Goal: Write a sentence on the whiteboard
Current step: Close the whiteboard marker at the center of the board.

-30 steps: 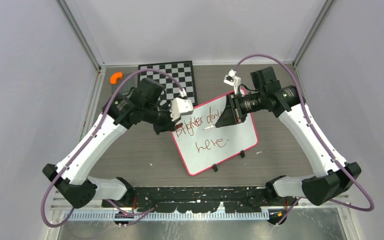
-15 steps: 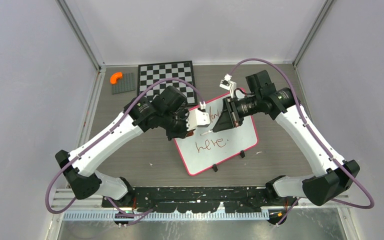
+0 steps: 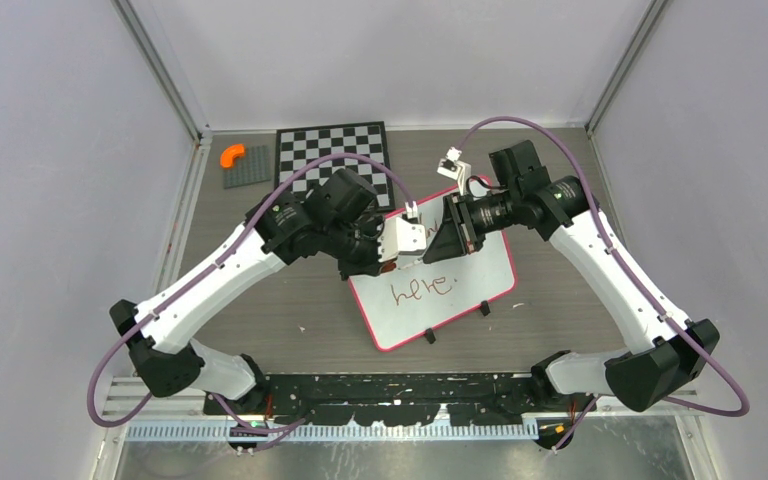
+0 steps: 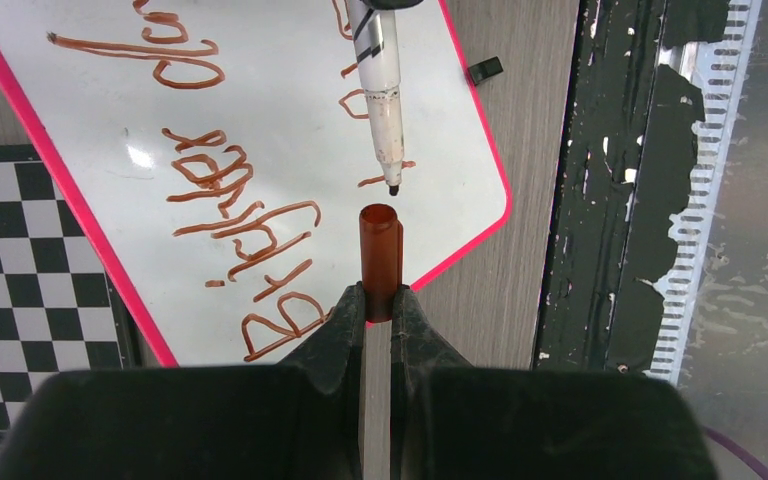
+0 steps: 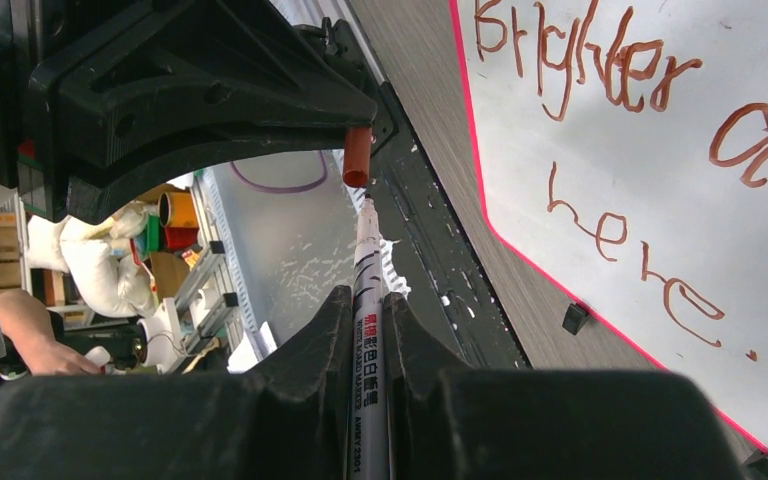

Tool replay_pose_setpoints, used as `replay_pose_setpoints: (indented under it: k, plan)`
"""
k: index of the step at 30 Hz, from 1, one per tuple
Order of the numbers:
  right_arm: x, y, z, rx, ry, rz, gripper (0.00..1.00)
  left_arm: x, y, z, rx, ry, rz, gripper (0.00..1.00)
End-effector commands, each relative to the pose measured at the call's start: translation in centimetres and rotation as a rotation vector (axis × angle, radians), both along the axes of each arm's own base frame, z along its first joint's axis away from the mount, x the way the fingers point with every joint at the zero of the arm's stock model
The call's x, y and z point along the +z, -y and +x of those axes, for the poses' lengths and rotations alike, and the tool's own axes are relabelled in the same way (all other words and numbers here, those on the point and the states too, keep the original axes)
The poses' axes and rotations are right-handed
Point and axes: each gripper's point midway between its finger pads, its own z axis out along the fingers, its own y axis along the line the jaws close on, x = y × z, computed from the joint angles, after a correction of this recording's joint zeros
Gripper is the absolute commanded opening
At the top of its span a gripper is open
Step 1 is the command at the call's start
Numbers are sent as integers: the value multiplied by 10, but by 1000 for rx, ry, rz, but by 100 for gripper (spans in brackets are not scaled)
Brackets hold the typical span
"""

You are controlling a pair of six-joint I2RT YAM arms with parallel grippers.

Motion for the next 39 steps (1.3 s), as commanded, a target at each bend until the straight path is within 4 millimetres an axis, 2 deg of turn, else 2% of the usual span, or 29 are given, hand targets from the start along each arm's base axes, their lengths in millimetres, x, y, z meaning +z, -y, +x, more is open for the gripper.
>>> replay_pose_setpoints:
  k: [1,11,27,39]
  plan:
    - [18,-3,-1,9,49,44,0,7,3,-2,-34,17,-15,0]
    - [19,-5,-1,11,43,50,0,3,6,-9,-69,8,2,0]
    - [10,-5,0,4,57,19,0,10,13,-3,-39,13,-17,0]
    - [15,-1,1,-14,86,5,0,4,-1,-8,-49,21,10,0]
